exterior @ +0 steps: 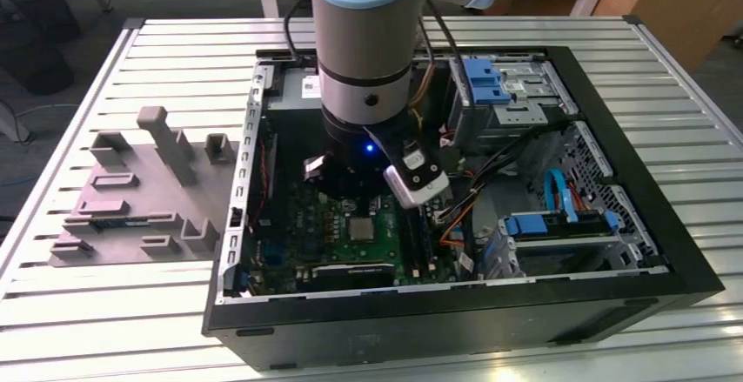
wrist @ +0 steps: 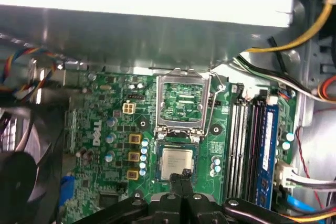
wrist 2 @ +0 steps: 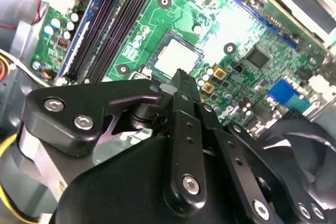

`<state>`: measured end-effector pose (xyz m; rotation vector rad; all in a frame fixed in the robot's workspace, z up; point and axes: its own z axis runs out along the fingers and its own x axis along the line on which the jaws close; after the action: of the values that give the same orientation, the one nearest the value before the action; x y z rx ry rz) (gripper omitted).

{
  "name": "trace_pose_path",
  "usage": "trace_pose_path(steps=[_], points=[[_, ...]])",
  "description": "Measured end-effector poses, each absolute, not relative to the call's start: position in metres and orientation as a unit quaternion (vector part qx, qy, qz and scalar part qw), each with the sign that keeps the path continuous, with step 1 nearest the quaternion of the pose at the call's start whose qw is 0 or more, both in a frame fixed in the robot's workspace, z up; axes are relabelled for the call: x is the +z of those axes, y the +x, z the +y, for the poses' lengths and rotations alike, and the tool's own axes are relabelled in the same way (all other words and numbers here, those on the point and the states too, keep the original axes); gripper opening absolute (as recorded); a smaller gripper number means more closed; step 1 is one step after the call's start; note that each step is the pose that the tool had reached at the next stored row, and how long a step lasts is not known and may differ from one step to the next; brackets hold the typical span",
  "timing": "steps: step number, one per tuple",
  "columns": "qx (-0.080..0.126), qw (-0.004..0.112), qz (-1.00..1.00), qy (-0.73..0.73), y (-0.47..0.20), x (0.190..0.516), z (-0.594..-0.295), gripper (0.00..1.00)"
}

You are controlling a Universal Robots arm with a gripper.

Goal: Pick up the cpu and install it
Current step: 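Close the cpu cover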

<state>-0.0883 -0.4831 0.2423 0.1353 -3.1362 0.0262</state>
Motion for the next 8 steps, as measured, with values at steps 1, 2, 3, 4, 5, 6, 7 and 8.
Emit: trace_pose_path(steps=[1, 2, 3, 4, 5, 6, 7, 8], points=[[0.008, 0.001, -0.999, 0.052, -0.0883, 0.2422, -0.4831, 0.11], [0.008, 0.001, -0.998, 0.061, -0.0883, 0.2421, -0.4831, 0.11], [0.008, 0.001, -0.998, 0.07, -0.0883, 0.242, -0.4831, 0.11], [0.008, 0.001, -0.997, 0.079, -0.0883, 0.2419, -0.4831, 0.11], [0.008, 0.001, -0.996, 0.088, -0.0883, 0.2419, -0.4831, 0.11], [0.008, 0.001, -0.995, 0.097, -0.0882, 0.2418, -0.4831, 0.11], [0.008, 0.001, -0.994, 0.106, -0.0882, 0.2418, -0.4831, 0.11], [0.008, 0.001, -0.993, 0.115, -0.0883, 0.2418, -0.4831, 0.11]])
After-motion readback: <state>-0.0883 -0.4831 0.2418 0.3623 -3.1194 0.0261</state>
